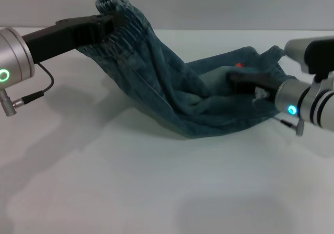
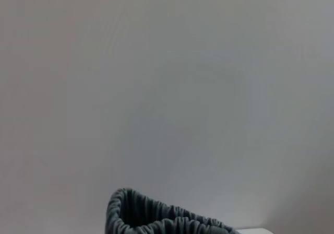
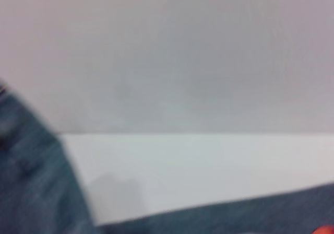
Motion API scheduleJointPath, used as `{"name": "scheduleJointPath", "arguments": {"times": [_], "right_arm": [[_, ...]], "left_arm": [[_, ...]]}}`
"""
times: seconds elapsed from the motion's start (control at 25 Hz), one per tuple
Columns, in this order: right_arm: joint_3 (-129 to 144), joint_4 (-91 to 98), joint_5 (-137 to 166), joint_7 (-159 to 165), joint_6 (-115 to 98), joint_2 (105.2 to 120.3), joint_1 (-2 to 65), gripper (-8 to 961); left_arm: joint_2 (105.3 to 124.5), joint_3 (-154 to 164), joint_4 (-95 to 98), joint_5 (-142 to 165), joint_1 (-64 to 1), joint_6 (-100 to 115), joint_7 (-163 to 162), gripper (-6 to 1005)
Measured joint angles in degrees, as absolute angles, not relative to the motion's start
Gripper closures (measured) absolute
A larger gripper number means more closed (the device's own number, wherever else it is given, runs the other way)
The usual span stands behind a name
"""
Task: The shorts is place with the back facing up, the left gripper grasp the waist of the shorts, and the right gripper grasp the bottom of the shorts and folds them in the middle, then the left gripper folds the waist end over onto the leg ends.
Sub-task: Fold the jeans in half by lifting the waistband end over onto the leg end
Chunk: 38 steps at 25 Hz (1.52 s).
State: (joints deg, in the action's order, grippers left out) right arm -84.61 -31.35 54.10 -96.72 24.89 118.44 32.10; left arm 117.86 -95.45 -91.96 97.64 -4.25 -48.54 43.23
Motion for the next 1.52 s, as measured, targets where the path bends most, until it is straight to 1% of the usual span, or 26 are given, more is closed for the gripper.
{"name": "scheduleJointPath", "arguments": {"times": [0.16,0.32,0.52,0.76,1.52], "right_arm": [[-87.94,-32.28,55.99,-96.96,26.78,118.28,31.94,912],[-85.3,-34.14,56.1,-97.04,29.92,119.07,29.79,911],[-76.14,-36.24,53.61,-97.02,31.8,119.42,29.66,910],[-69.75,-38.4,50.51,-96.68,31.39,119.37,30.3,908],[-73.74,-31.64,49.91,-95.76,30.24,119.04,30.21,903]], "left_arm": [[117.86,-95.45,-91.66,97.64,-4.19,-48.9,43.3,919],[117.91,-95.45,-91.55,97.6,-4.24,-48.96,43.75,919],[117.95,-95.45,-91.08,97.48,-4.66,-48.96,43.91,918],[117.95,-95.3,-91.49,97.19,-4.23,-48.96,43.95,918],[118.04,-95.27,-91.6,96.85,-3.48,-48.95,43.95,918]]}}
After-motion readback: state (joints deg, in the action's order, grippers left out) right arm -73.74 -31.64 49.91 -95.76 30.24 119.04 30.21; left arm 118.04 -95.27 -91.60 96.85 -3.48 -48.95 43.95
